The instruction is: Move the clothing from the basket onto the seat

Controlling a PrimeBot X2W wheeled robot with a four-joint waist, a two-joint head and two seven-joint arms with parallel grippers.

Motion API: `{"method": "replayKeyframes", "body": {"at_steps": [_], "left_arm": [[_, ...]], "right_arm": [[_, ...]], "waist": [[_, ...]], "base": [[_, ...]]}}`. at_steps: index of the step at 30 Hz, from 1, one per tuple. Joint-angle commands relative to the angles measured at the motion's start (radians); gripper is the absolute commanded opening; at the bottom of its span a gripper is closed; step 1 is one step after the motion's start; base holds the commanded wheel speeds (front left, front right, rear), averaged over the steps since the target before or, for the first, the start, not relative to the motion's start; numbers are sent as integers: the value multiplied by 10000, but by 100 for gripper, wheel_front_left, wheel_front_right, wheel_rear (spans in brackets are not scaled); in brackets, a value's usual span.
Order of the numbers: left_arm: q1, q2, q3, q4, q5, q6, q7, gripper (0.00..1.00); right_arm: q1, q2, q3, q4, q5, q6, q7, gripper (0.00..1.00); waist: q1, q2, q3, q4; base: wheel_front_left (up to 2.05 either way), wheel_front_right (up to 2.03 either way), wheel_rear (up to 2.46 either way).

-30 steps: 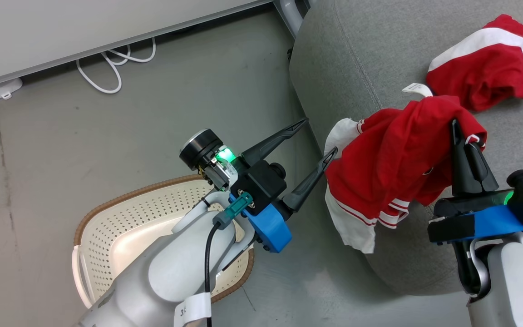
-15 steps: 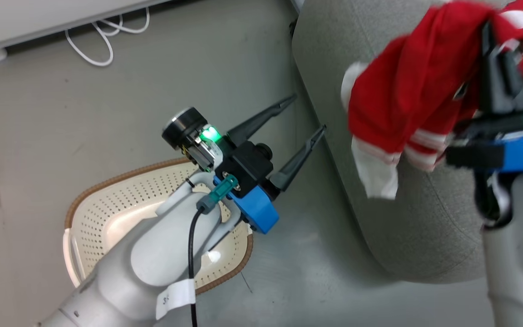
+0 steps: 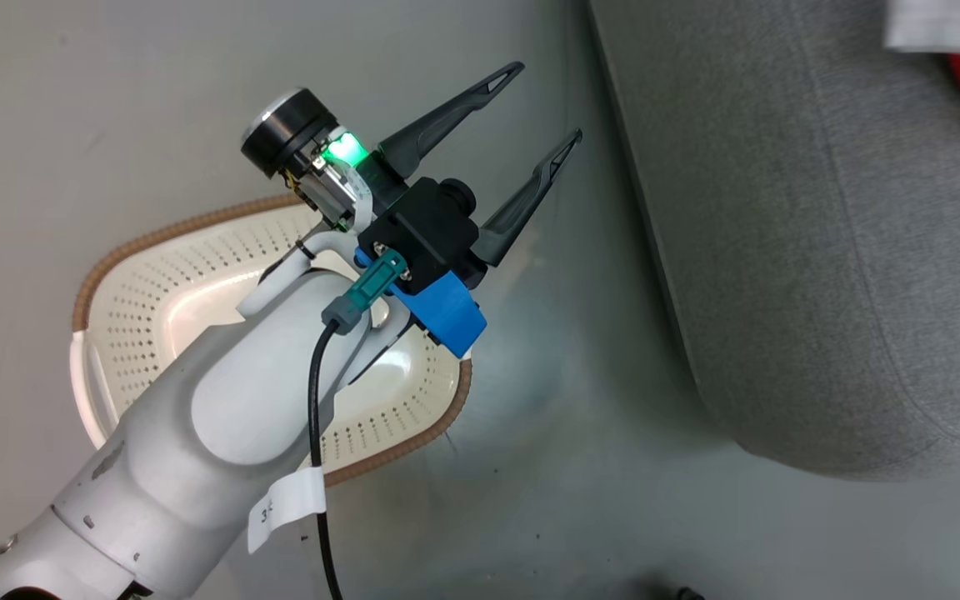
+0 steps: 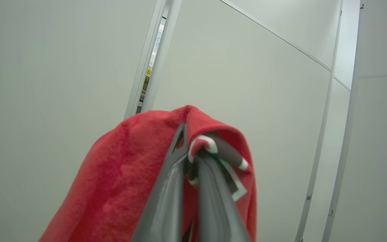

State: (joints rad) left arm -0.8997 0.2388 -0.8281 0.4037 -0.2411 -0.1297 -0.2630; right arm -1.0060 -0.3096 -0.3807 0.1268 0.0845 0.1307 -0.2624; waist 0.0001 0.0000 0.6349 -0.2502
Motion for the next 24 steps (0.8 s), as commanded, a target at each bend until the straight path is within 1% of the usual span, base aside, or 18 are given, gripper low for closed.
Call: {"method": "replayKeyframes", "body": {"at_steps": [1, 5, 8, 15, 18, 21, 24], "left_arm": [[-198, 52, -26, -63, 75, -13, -26, 100], [-405, 113, -114, -129, 141, -13, -18, 100], [-541, 196, -189, -154, 151, -13, -3, 100], [-646, 297, -396, -212, 78, -13, -4, 100], [-696, 328, -412, -238, 56, -13, 1, 100], [-725, 350, -434, -246, 48, 7, 5, 100], [-761, 379, -445, -210, 40, 29, 9, 100]], "right_arm": [[-257, -330, -271, 149, -4, -1, -36, 0], [-229, -1037, -1089, 969, 6, 1, -38, 0], [151, -1214, -1503, 1800, -126, 1, -34, 0], [888, -813, -2025, 3662, -697, 1, -36, 0], [1007, -664, -2172, 4370, -742, 1, -36, 0], [1041, -473, -2272, 4823, -730, 1, -36, 0], [1015, -298, -2201, 4961, -818, 1, -36, 0]], "waist": [[-1, 0, 559, 68], [-1, 0, 996, -3], [-1, 0, 1231, -54], [-1, 0, 1489, -9], [-1, 0, 1575, 41], [-1, 0, 1643, 62], [-1, 0, 1664, 44]], "base": [[0, 0, 0], [0, 0, 0], [0, 0, 0], [0, 0, 0], [0, 0, 0], [0, 0, 0], [0, 0, 0]]}}
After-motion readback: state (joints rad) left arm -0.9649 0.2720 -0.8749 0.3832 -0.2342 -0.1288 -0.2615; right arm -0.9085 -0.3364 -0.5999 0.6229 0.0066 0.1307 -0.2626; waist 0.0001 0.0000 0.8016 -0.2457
